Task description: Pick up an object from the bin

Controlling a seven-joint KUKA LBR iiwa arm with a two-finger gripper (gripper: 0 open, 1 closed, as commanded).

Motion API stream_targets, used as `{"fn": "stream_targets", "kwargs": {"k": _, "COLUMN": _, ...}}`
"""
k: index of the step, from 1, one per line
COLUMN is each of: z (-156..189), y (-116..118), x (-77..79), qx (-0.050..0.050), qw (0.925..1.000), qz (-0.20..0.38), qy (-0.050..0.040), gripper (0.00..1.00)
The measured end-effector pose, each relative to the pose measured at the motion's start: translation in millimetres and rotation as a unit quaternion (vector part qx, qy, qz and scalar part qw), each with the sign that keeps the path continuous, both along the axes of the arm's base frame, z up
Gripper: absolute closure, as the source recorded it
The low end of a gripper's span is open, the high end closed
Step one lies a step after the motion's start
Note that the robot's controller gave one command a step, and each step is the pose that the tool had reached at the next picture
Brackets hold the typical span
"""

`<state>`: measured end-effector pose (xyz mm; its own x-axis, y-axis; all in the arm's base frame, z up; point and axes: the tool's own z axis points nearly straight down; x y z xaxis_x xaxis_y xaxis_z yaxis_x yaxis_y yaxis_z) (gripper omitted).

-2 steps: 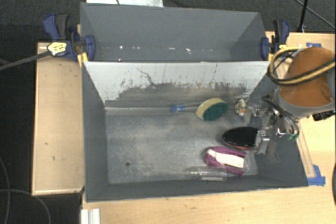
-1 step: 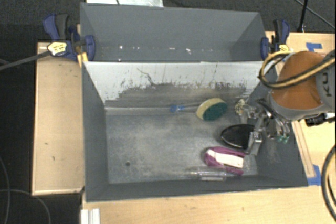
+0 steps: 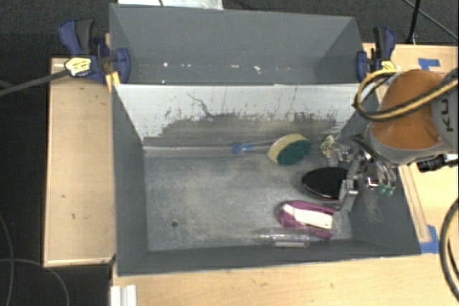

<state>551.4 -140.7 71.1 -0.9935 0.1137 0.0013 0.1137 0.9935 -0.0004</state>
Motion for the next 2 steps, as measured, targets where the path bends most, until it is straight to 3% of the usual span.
{"fn": "stream_targets", "kwargs": {"k": 1, "z": 2.2, "y": -0.8, "x": 1.0, "qx": 0.0, "qw": 1.0, "qz": 0.001, "qy": -0.0004, "gripper": 1.0}}
{"fn": "stream_targets", "kwargs": {"k": 2, "z": 29.3, "y": -0.8, "x": 2.1, "qx": -0.001, "qw": 1.0, "qz": 0.001, "qy": -0.0036, "gripper": 1.0}}
